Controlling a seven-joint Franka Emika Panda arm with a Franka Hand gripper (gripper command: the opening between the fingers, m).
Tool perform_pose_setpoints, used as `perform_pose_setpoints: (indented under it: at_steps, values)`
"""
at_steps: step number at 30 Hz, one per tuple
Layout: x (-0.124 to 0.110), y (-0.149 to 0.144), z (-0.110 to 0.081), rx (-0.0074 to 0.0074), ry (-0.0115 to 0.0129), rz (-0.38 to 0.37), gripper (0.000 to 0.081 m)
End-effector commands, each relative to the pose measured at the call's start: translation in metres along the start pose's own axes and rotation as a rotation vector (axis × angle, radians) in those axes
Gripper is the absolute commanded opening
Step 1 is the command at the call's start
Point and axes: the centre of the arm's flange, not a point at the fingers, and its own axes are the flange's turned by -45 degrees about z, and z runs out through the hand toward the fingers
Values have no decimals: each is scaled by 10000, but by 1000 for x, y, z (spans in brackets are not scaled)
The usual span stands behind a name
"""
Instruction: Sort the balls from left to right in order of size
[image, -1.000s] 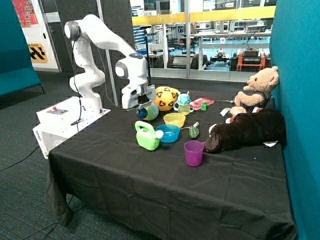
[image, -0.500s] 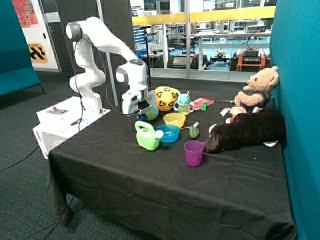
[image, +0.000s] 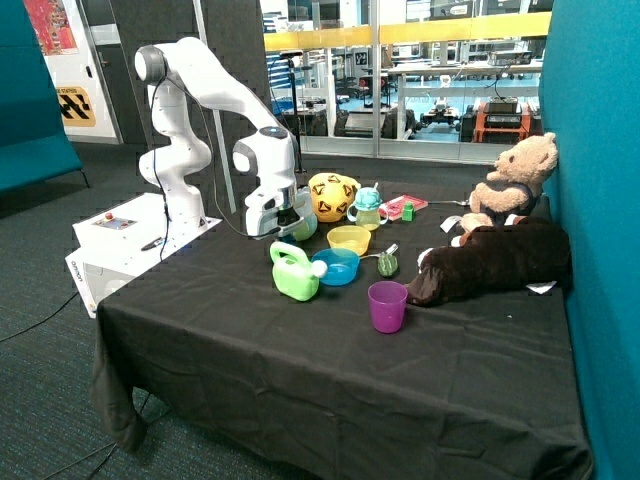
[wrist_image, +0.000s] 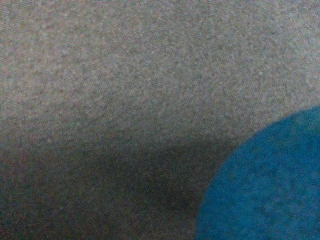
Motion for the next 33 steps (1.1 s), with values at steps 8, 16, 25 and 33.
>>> perform_pose_setpoints:
  at_steps: [8,16,25,33]
  values:
    - [-4,-6,11,0,-32,-275,0]
    - [-15,-11,12,0,-32,-382,158]
    - [-17,-12,11,0,-32,-383,339]
    - [-18,-6,8,0,-32,-326,463]
